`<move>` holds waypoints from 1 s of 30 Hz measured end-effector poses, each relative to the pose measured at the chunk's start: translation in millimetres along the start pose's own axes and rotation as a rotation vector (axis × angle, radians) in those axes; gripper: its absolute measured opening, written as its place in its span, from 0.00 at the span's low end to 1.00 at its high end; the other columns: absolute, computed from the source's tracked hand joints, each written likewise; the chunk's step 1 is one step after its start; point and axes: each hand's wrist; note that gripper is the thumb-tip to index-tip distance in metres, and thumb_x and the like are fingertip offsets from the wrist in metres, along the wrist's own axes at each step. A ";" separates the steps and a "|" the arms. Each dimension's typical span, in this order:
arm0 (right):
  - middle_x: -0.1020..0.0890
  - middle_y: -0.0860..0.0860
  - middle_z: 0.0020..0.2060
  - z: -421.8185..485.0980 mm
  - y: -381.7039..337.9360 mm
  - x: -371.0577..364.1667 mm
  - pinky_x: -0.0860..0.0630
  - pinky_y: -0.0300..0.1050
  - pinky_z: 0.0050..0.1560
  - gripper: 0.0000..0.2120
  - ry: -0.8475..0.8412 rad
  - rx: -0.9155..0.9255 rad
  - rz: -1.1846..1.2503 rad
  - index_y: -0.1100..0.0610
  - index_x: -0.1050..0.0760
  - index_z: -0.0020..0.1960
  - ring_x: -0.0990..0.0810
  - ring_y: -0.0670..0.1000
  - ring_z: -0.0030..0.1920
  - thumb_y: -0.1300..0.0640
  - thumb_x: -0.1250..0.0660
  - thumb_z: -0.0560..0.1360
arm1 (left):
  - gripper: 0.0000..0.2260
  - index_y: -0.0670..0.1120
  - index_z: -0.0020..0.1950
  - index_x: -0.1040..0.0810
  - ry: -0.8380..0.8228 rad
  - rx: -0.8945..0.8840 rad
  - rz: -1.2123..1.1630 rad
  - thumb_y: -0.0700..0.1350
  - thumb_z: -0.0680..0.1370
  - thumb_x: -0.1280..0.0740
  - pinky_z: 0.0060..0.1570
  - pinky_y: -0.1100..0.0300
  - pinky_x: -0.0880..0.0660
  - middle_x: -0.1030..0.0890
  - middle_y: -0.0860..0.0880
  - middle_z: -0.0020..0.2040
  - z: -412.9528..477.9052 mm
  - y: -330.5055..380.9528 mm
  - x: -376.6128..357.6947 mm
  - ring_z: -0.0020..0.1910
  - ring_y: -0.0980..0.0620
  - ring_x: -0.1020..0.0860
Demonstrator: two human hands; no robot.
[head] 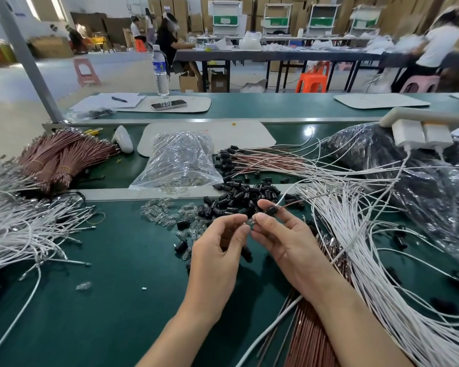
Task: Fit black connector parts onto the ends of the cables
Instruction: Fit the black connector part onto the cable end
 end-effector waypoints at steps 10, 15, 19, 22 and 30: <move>0.16 0.56 0.38 -1.6 2.1 -4.3 0.18 0.38 0.41 0.16 0.026 0.044 -0.032 0.60 0.20 0.55 0.15 0.49 0.38 0.62 0.27 0.67 | 0.08 0.56 0.55 0.19 0.007 -0.021 0.020 0.43 0.81 0.30 0.48 0.66 0.22 0.15 0.58 0.47 -0.2 -3.9 -0.8 0.49 0.56 0.17; 0.16 0.56 0.39 -2.8 2.1 -6.5 0.18 0.38 0.41 0.16 0.043 0.056 -0.039 0.59 0.20 0.54 0.16 0.48 0.39 0.62 0.26 0.66 | 0.08 0.57 0.55 0.19 0.020 -0.054 0.054 0.44 0.81 0.30 0.47 0.68 0.23 0.16 0.59 0.47 -0.6 -5.1 -1.1 0.49 0.57 0.17; 0.16 0.56 0.39 -3.1 2.4 -7.2 0.18 0.38 0.42 0.16 0.054 0.050 -0.036 0.59 0.20 0.53 0.15 0.49 0.39 0.61 0.26 0.65 | 0.09 0.59 0.55 0.20 0.026 -0.081 0.091 0.44 0.81 0.30 0.49 0.66 0.22 0.16 0.59 0.48 -0.2 -6.4 -1.2 0.50 0.57 0.17; 0.16 0.56 0.40 -3.6 1.7 -7.3 0.18 0.39 0.42 0.16 0.054 0.045 -0.032 0.59 0.20 0.53 0.15 0.49 0.39 0.62 0.26 0.66 | 0.09 0.59 0.55 0.20 0.034 -0.095 0.106 0.44 0.81 0.30 0.49 0.66 0.22 0.17 0.60 0.48 -0.2 -6.4 -1.3 0.51 0.57 0.17; 0.17 0.56 0.38 -5.9 2.9 -10.7 0.18 0.38 0.41 0.15 0.060 0.063 -0.059 0.59 0.19 0.50 0.16 0.49 0.38 0.61 0.25 0.64 | 0.12 0.62 0.54 0.19 0.048 -0.052 0.046 0.43 0.80 0.29 0.52 0.61 0.20 0.15 0.59 0.48 -0.7 -4.6 0.3 0.51 0.57 0.16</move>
Point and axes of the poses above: each hand's wrist, its own z-axis towards the middle knuckle, its own x-axis out of the back of the hand, y = z × x
